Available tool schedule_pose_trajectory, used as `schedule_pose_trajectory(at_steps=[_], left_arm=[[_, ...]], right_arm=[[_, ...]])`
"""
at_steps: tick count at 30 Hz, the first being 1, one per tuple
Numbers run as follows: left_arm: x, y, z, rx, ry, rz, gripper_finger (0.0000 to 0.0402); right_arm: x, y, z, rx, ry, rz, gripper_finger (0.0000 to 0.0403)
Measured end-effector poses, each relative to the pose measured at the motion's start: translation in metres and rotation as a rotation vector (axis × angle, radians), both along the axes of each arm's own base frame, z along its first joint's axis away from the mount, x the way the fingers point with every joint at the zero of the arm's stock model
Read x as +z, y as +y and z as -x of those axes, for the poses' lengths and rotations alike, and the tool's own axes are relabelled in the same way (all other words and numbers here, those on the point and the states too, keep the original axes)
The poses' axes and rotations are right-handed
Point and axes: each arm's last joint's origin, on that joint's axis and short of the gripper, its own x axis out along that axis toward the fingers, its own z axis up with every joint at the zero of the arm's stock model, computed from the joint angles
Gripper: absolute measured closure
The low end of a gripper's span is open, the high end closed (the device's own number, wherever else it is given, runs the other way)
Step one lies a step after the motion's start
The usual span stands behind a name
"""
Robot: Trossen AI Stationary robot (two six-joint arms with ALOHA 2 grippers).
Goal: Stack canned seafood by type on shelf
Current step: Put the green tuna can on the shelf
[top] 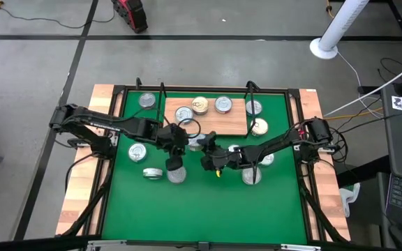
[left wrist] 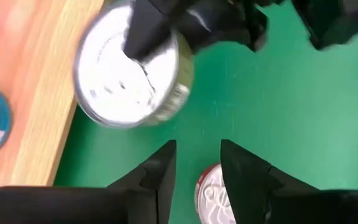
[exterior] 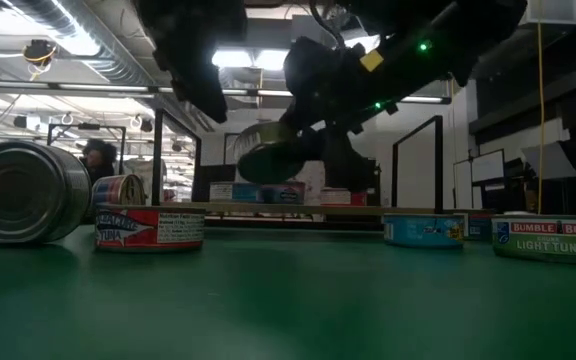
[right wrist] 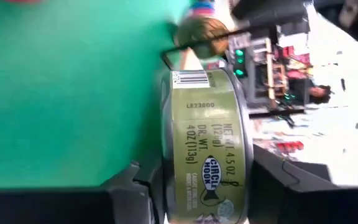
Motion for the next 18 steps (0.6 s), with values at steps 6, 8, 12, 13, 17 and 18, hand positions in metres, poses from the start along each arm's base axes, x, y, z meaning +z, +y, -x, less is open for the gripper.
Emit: schedule_pose_trajectory(at_steps=[6,8,12,13,17,18], left_arm=[[0.005,0.0,0.004,0.001,-0.009,-0.001,0.0286],[0.005,0.0,0.004,0.001,-0.009,-0.001,0.0286],[0.005,0.0,0.003,0.004,-0.016,-0.005,0.0286],[0.005,0.001,0.003,0.008,-0.019,-0.011,0.0286],[0.005,0.001,0.003,0.024,-0.02,-0.036,0.0286],[0.005,0.002,0.003,0.026,-0.02,-0.039,0.0286]], right_arm=[[0.0,-0.027,-0.002,-0.073,0.021,0.023,0.0263],[-0.001,-0.039,-0.002,-0.1,0.037,0.023,0.0266],[-0.004,-0.061,-0.003,-0.117,0.057,-0.01,0.0255],[-0.005,-0.066,-0.002,-0.112,0.07,-0.022,0.025],[-0.009,-0.081,0.0,-0.098,0.12,-0.058,0.023],[-0.01,-0.084,0.001,-0.1,0.129,-0.062,0.0226]])
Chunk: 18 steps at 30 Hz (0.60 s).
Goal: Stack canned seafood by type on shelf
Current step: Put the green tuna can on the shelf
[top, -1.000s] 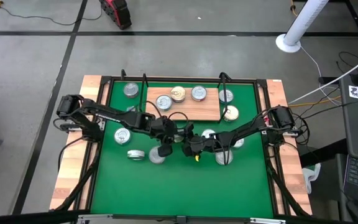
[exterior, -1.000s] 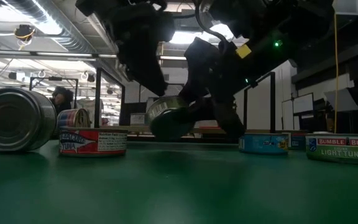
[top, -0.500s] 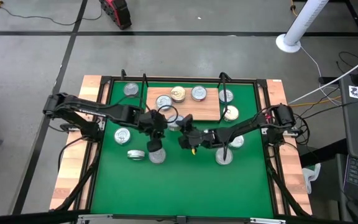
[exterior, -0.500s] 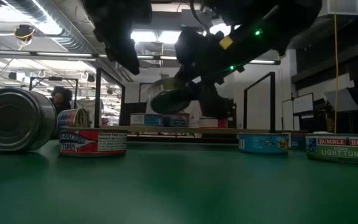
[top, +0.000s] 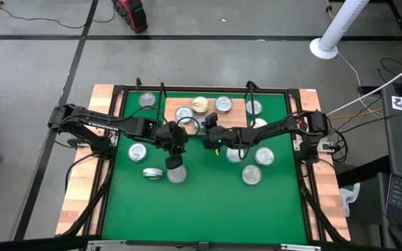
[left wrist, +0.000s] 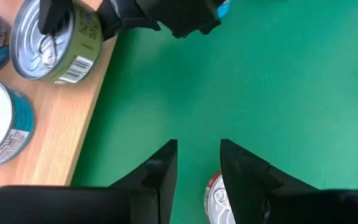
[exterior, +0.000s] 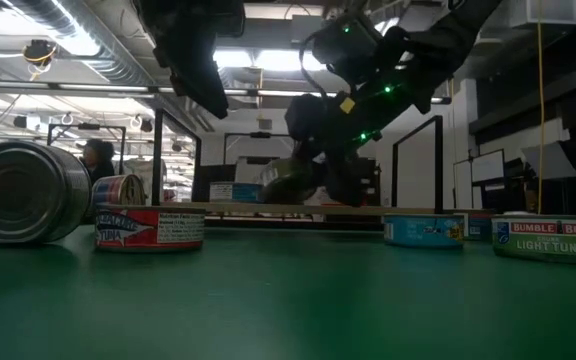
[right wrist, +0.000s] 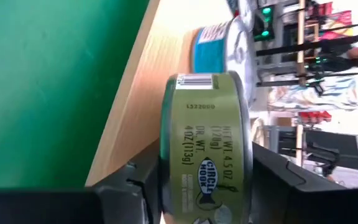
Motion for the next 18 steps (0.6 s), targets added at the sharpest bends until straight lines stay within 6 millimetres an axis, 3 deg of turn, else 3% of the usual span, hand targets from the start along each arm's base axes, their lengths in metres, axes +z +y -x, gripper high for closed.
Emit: schedule_pose_trajectory(at_steps=[18], left_arm=[[0.0015,0.0,-0.0023,-0.004,-0.027,-0.004,0.0286]], right_arm=[[-0.0013,-0.0047,0.0011,-0.067,-0.058,-0.093,0.0219]])
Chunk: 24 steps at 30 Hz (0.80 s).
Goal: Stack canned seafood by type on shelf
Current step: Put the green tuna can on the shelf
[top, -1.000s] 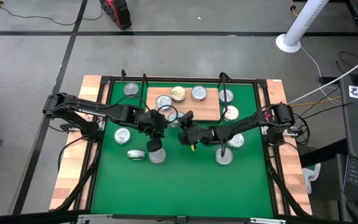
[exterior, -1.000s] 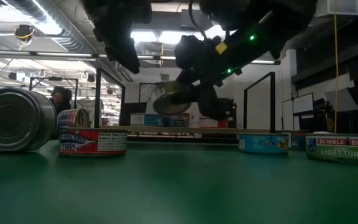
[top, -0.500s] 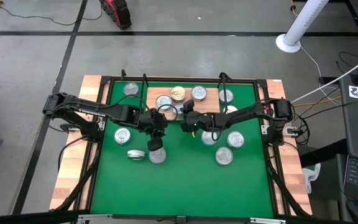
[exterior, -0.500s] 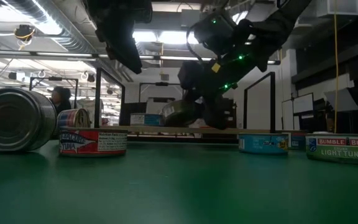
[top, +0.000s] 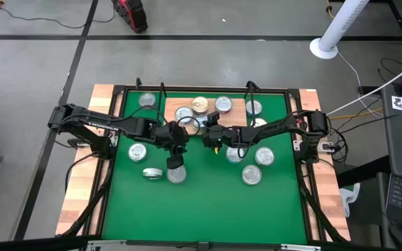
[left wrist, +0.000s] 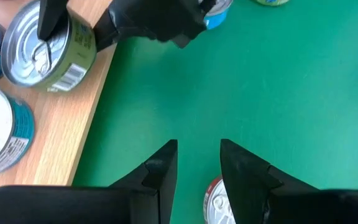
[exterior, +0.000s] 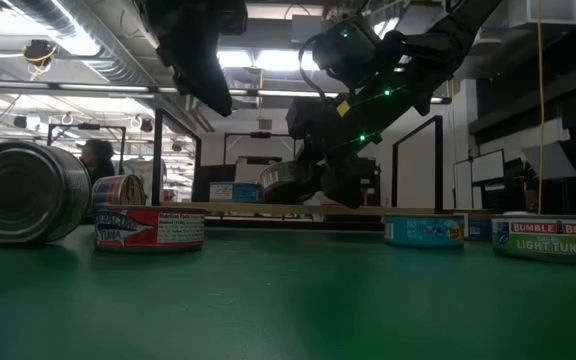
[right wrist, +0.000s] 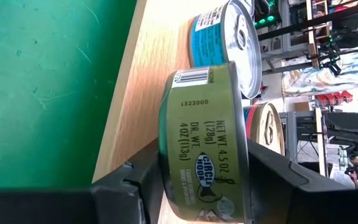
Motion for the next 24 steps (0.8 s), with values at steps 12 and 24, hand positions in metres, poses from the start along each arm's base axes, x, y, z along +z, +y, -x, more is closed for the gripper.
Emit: schedule_pose_trajectory(at_steps=[12,24], left_arm=[[0.0014,-0.0001,-0.0019,-0.001,-0.024,0.001,0.0286],[0.0012,-0.0001,-0.0018,-0.001,-0.024,0.001,0.0286]], right_arm=[[0.0003,0.0003,-0.0002,0.001,-0.004,0.0,0.0219],[0.0007,0.0,-0.0003,-0.022,-0.025,-0.014,0.0131]])
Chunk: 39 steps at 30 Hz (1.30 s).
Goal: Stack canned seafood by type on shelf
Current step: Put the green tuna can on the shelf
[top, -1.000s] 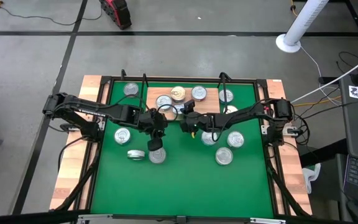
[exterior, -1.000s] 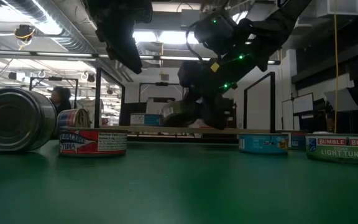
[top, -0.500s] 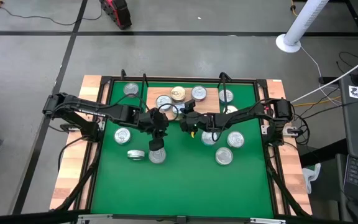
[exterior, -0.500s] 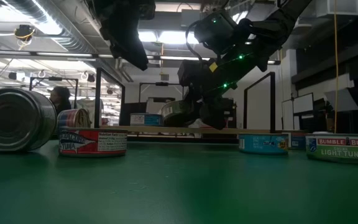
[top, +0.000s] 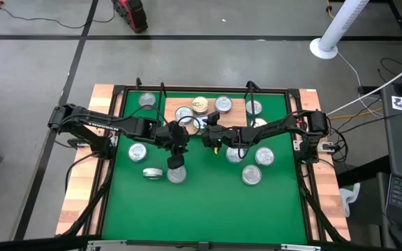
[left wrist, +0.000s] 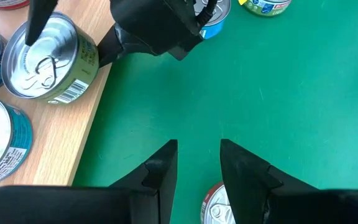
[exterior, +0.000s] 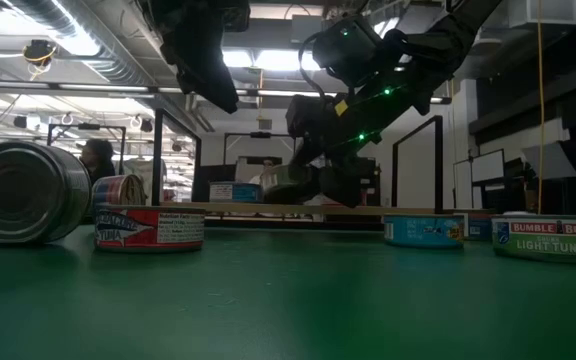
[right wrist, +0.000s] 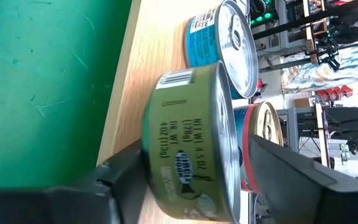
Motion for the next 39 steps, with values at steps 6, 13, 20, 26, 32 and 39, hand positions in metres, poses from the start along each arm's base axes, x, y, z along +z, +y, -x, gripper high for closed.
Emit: schedule_pose_trajectory(at_steps=[6,13,20,26,32,39], left_arm=[[0.0,0.0,0.0,0.005,0.0,0.004,0.0286],[0.0,0.0,0.0,0.007,0.0,0.005,0.0286],[0.0,-0.001,0.0,0.011,-0.001,0.011,0.0286],[0.0,-0.001,0.0,0.012,-0.001,0.013,0.0286],[0.0,-0.002,0.0,0.01,0.0,0.013,0.0286],[0.0,-0.008,0.0,-0.013,0.0,0.013,0.0286]], right_arm=[[-0.001,0.0,0.001,0.0,0.01,0.0,0.0086],[-0.003,0.0,0.002,-0.001,0.034,-0.002,0.0082],[0.009,0.0,-0.003,-0.019,0.085,-0.06,0.0081],[0.027,0.001,-0.011,0.007,0.147,-0.107,0.0081],[0.034,0.0,-0.013,0.005,0.167,-0.108,0.0081],[0.035,-0.009,-0.012,-0.027,0.177,-0.101,0.0081]])
